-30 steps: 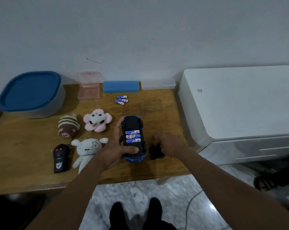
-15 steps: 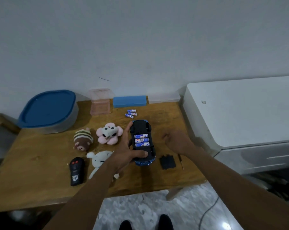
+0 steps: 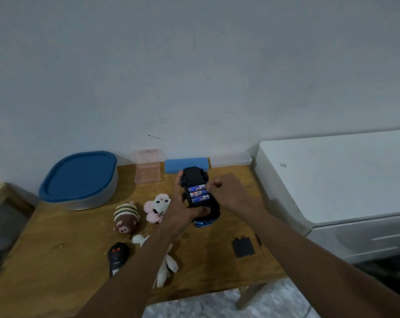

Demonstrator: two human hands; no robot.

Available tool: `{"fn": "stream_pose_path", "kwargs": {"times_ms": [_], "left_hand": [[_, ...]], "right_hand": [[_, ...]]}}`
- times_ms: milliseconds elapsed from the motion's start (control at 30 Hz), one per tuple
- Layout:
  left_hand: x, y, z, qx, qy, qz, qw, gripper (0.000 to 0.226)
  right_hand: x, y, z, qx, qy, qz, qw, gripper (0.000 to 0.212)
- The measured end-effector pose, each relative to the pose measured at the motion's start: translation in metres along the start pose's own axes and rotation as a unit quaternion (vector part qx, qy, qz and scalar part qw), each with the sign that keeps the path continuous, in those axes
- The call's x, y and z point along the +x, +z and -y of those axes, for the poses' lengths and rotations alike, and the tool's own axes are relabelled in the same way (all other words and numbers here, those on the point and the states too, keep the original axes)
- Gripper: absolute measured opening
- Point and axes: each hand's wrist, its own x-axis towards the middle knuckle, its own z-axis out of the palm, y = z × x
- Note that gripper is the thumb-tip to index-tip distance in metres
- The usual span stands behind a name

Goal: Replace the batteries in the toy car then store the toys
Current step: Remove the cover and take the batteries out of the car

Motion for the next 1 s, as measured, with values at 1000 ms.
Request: {"fn": "stream_pose_path", "kwargs": {"times_ms": [1000], "left_hand": [[0.002,-0.010,0.001,-0.012,-0.028,0.073,0.997,0.122]], "right_hand": [[-0.001,0.009,0.017,0.331,0.136,-0.091,0.930,0.017]]}}
